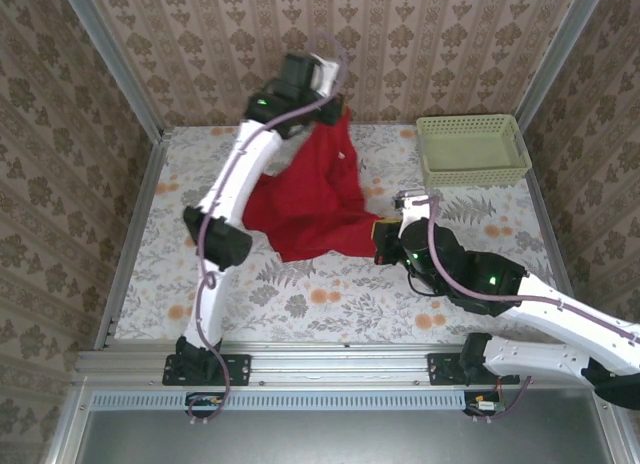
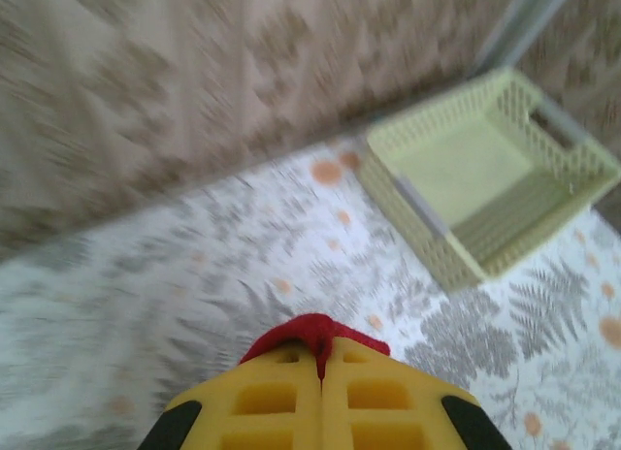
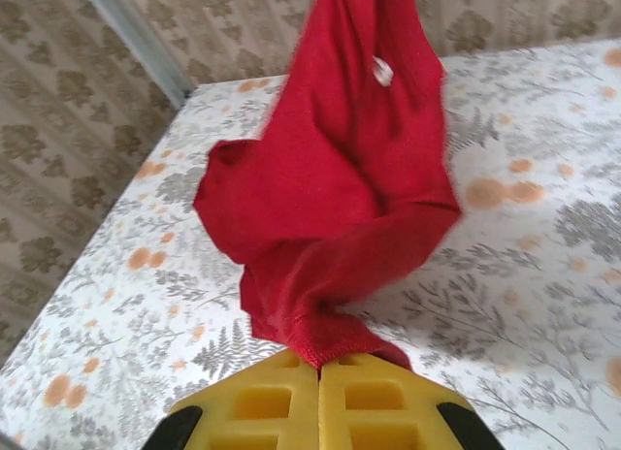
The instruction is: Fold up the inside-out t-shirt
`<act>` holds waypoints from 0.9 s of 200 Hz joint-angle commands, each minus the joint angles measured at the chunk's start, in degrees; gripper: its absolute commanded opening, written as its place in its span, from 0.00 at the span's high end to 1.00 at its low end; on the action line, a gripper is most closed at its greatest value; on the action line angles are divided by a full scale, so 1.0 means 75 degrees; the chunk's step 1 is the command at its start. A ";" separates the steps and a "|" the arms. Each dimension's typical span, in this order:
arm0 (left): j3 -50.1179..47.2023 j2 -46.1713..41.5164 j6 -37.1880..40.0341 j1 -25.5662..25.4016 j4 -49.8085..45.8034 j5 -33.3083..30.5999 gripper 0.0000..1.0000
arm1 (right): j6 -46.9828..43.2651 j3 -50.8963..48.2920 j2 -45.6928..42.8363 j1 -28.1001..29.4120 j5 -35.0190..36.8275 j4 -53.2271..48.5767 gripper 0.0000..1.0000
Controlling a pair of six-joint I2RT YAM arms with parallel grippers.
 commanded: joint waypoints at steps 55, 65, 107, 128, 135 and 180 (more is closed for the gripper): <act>0.0091 0.0205 -0.0751 -0.0178 -0.1974 -0.1234 0.24 | 0.0356 0.0047 -0.0011 -0.0498 0.0121 -0.0037 1.00; -0.1074 -0.0509 -0.0958 -0.0063 -0.2277 -0.1739 0.21 | 0.0333 0.0084 -0.0023 -0.0553 0.0119 -0.0026 1.00; -0.7933 -0.4913 -0.1908 0.0398 0.0492 -0.2011 0.06 | 0.0286 0.0248 -0.0002 -0.0801 0.0014 -0.0060 1.00; -1.0053 -0.6039 -0.2614 0.0618 0.1117 -0.1577 0.07 | 0.0321 0.0272 0.0010 -0.0861 0.0003 -0.0091 1.00; -1.0626 -0.6293 -0.2803 0.0622 0.1403 -0.1405 0.08 | 0.0323 0.0283 0.0015 -0.0875 -0.0015 -0.0092 1.00; -1.3164 -0.6662 -0.4266 0.0380 0.3630 -0.0665 0.16 | 0.0459 0.0319 -0.0003 -0.0916 -0.0029 -0.0344 1.00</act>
